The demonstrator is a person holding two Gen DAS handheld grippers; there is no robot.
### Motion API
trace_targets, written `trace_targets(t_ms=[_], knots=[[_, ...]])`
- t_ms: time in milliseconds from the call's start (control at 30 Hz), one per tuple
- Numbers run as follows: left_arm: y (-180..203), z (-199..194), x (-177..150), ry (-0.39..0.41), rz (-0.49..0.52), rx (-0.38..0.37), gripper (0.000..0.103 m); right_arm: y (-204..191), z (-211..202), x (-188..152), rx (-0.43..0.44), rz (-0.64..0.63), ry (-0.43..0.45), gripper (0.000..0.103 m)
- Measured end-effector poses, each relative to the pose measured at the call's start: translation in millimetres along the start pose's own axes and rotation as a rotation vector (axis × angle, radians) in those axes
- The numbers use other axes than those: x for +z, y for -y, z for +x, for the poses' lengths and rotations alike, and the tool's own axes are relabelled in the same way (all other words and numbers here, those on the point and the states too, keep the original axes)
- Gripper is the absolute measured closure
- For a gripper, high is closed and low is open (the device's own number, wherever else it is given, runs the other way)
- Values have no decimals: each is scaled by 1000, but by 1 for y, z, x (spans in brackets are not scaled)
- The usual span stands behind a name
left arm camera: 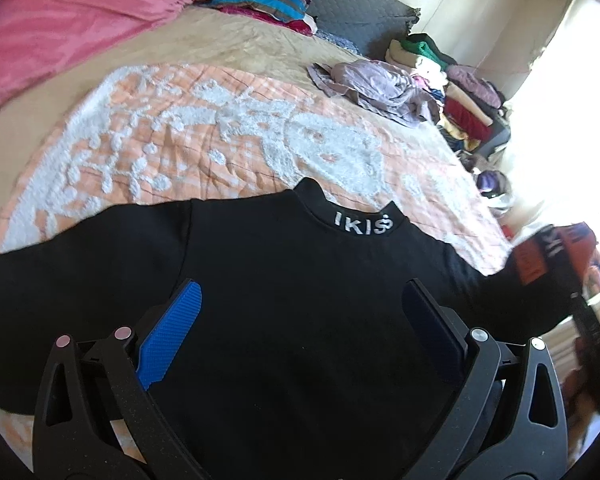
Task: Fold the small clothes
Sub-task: 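Grasp the orange cuff with the right gripper and lift it, then carry the cuff across the sweatshirt body and release it with the right gripper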
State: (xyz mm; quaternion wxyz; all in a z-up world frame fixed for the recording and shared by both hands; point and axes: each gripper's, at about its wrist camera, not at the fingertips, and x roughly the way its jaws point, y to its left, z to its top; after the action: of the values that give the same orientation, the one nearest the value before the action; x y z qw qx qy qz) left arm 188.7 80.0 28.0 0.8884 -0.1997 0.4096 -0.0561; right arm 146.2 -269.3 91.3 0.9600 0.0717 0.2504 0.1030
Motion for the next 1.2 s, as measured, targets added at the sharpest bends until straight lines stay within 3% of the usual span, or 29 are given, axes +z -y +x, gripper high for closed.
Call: trace_targets(t_ms=[433,800,867,900,1200], knots=[[-32,7,-1,-53,-132,-124,9,-90,57,-39,117,-125,-141,89],[-42,14,-4,-69,-176,-176,9,-131,83,-71,180,-182,-229,86],[-40,17,-6,-79,-178,-196,10,-133,82,-76,194,-182,-249,78],[-39,19,-8,-85,-179,-209,10,-134,80,-79,210,-178,-256,70],[-29,35,-20,-137,-160,-245,38,-140,43,-100,268,-258,-273,58]])
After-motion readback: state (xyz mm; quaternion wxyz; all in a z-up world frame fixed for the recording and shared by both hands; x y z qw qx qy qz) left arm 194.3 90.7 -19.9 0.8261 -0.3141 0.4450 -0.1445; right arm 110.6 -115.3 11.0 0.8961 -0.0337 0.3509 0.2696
